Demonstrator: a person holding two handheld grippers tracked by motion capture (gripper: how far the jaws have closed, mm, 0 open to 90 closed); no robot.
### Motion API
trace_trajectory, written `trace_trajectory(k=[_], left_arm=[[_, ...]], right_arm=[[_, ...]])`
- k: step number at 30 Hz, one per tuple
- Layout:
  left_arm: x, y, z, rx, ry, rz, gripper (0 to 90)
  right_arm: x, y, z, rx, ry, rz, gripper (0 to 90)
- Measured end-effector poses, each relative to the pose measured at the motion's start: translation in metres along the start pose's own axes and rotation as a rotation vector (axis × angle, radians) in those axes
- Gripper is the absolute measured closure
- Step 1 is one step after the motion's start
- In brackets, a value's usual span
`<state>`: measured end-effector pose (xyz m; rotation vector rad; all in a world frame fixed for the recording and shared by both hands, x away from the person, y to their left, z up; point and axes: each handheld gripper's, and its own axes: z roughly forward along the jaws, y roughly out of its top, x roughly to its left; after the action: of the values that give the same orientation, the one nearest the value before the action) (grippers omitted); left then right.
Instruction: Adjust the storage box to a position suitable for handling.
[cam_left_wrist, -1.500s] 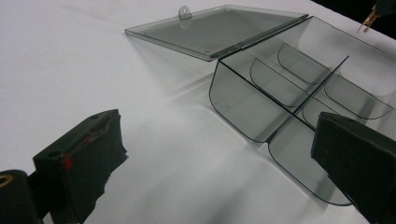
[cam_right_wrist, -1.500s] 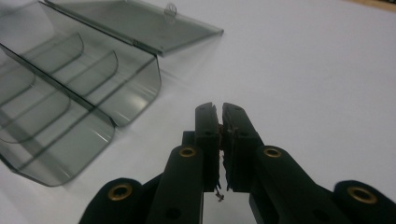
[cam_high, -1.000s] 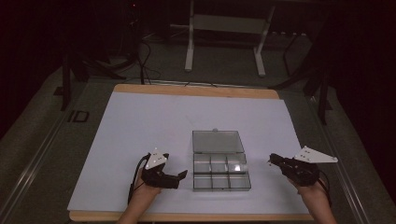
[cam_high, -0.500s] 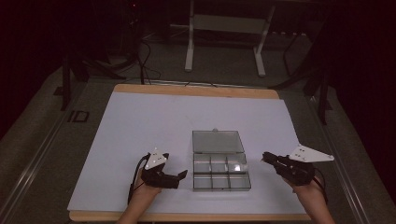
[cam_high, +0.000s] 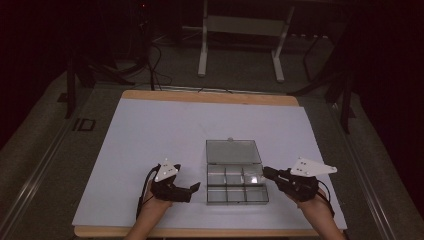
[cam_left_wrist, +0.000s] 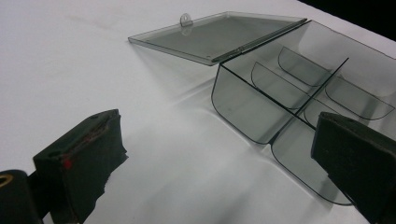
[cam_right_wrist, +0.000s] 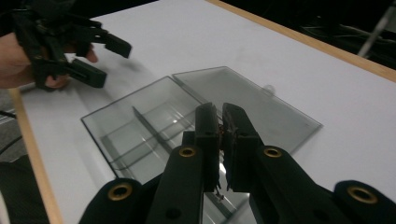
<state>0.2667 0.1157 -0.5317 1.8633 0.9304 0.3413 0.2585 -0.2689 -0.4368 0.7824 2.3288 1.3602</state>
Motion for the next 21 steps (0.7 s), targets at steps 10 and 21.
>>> trace_trajectory(k=[10, 21], left_arm=[[0.000, 0.000, 0.000, -0.002, 0.000, -0.001, 3.0], [0.000, -0.001, -0.001, -0.004, 0.004, -0.001, 3.0]], right_arm=[[0.016, -0.002, 0.018, 0.006, 0.056, -0.014, 85.5], [0.026, -0.017, 0.041, 0.044, 0.096, -0.004, 85.4]])
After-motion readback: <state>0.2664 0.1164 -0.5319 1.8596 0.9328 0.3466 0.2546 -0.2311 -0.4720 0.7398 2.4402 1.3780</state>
